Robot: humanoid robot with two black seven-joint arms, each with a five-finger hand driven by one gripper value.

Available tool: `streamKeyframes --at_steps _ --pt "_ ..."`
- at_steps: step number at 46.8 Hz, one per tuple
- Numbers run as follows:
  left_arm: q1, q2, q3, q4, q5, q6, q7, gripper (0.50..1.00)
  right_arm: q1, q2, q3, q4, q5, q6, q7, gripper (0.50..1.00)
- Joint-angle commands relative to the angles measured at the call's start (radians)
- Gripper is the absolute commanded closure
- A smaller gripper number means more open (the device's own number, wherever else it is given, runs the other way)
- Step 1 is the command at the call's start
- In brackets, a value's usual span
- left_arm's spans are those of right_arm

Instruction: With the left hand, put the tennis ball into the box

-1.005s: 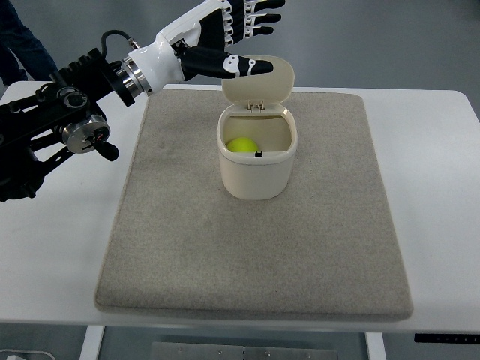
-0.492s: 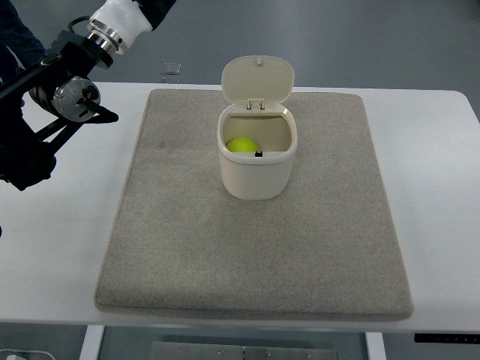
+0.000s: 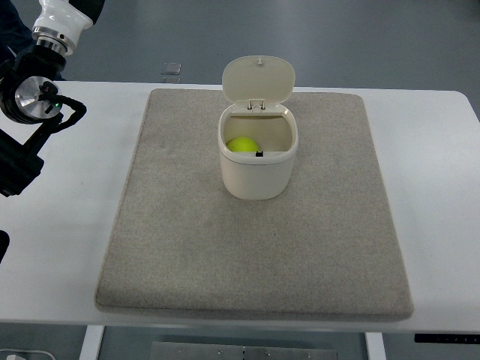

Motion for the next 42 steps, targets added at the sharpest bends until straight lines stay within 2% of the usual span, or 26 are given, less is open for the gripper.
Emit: streamKeyframes --at_steps 1,6,10,18,42 --pt "0.001 -0.017 -0.006 0.069 -0.038 -0.045 -0.018 0.579 0.0 0.0 0.0 0.0 0.0 0.0 -0.001 0.562" --pt "0.007 -0.028 -0.006 0.147 -0.071 -0.123 -0.029 0.579 0.002 0.0 0.0 0.0 0.0 0.0 0.001 0.562" --pt "0.012 -0.058 -0.004 0.204 -0.072 -0.159 -0.029 0.576 0.002 0.0 0.0 0.0 0.0 0.0 -0.001 0.562" --pt "0.013 -0.103 0.005 0.287 -0.062 -0.165 -0.03 0.576 0.0 0.0 0.0 0.0 0.0 0.0 -0.001 0.562" --pt "0.001 -0.224 0.013 0.443 -0.059 -0.165 -0.03 0.576 0.0 0.0 0.0 0.0 -0.002 0.0 -0.001 0.562"
